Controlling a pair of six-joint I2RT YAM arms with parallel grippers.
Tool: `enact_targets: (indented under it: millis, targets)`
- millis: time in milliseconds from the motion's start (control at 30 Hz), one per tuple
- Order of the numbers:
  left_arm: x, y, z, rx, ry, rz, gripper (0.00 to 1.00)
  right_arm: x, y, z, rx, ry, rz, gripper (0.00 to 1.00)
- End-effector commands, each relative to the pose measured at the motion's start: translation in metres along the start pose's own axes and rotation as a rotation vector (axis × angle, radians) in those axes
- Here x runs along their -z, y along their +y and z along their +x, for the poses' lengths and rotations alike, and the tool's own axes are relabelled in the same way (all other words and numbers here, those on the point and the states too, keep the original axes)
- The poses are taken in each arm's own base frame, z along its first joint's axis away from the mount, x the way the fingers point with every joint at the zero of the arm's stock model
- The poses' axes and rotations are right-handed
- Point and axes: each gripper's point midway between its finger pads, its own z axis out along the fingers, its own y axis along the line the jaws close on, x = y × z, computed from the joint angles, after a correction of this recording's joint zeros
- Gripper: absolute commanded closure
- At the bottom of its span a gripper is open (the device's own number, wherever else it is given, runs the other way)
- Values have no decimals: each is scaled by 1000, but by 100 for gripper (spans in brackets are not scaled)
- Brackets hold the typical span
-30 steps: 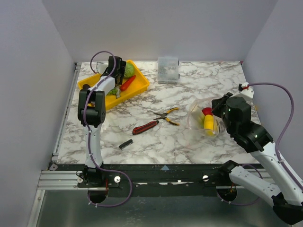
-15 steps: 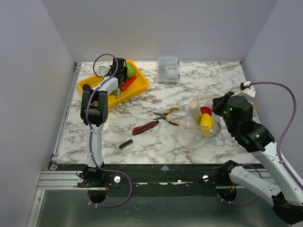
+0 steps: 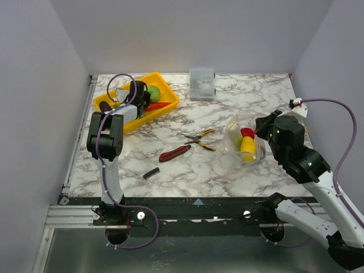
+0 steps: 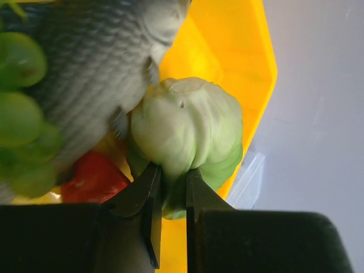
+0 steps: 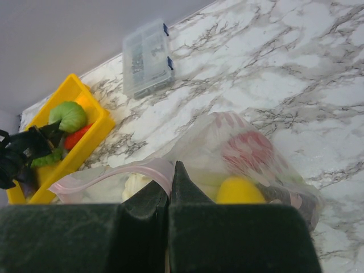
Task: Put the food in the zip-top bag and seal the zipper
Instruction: Pick up the fake vegetable from the bin.
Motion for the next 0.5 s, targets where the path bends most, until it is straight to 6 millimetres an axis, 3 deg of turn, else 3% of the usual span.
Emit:
enact_targets:
  millis: [0, 233, 467]
  targets:
    - [49, -15, -2, -52, 63, 108, 100, 5, -3, -14, -33, -57, 12, 100]
    - [98, 21, 13, -89, 179, 110, 100, 7, -4, -16, -43, -71, 8, 100]
    - [142, 32, 7, -154, 198, 147, 100, 6, -4, -14, -53, -74, 2, 100]
